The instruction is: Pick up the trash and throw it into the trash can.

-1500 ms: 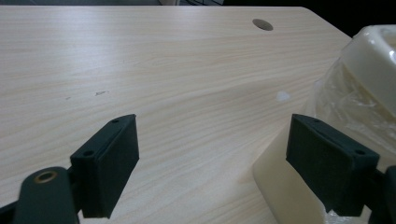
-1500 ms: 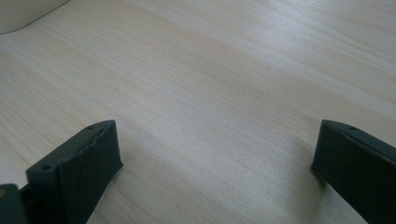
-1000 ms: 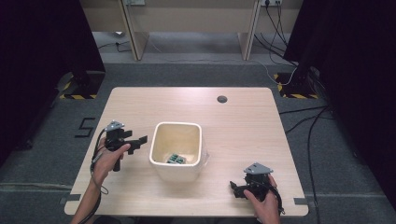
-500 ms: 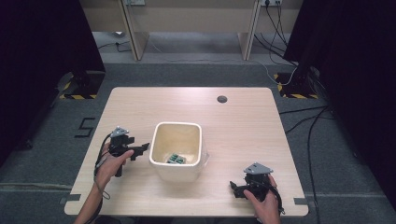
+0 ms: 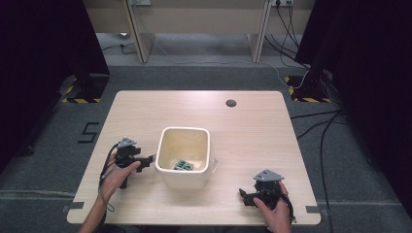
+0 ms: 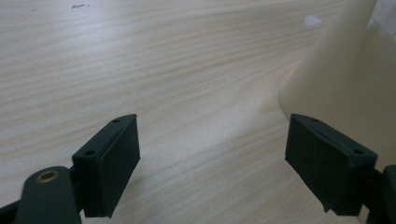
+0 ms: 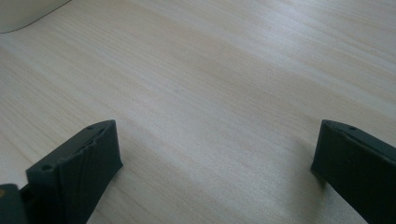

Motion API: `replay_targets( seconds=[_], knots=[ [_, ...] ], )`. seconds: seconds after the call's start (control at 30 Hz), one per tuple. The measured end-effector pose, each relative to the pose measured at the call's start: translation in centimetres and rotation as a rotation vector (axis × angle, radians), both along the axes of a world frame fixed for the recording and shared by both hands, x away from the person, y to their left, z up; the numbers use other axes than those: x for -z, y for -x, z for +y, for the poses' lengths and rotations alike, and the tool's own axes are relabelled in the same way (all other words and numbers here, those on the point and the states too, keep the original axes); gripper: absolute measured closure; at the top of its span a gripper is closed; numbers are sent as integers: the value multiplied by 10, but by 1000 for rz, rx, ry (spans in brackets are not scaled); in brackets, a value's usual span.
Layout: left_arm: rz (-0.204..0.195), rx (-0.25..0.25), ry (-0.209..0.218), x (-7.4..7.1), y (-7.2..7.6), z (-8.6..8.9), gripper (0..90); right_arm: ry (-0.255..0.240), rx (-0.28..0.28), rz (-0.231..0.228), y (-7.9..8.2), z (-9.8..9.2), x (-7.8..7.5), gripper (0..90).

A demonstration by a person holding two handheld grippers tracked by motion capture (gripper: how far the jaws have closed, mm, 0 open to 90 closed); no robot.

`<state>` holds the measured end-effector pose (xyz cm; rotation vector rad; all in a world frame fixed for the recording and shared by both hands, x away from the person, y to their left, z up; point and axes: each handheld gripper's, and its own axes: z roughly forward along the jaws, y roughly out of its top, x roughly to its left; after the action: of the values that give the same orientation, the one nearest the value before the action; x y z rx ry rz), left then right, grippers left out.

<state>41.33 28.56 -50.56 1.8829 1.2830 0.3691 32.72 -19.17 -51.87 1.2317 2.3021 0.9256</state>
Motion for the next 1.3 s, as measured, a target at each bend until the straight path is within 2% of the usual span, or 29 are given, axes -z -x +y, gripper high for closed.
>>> replay_targets(
  seconds=[0.53, 0.8, 0.9, 1.0, 1.03, 1.17, 1.3],
  knots=[
    [28, 21, -26, 11, 8, -3, 170, -2, -1, 5, 1, 0, 0, 10],
    [15, 21, -46, 13, 13, -4, 170, 0, -3, 2, 1, 0, 0, 10],
    [3, 24, -64, 14, 16, -6, 168, 1, -5, 1, 1, 0, 0, 10],
    [-28, 31, -89, 16, 19, -7, 167, 1, -5, 1, 1, 0, 0, 10],
    [-41, 35, -102, 18, 21, -8, 164, 0, -5, -1, 1, 0, 0, 10],
    [-52, 42, -165, 18, 23, -13, 159, 0, -6, -1, 1, 0, 0, 10],
    [-56, 39, -170, 19, 23, -14, 147, 0, -6, -1, 1, 0, 0, 10]
  ],
)
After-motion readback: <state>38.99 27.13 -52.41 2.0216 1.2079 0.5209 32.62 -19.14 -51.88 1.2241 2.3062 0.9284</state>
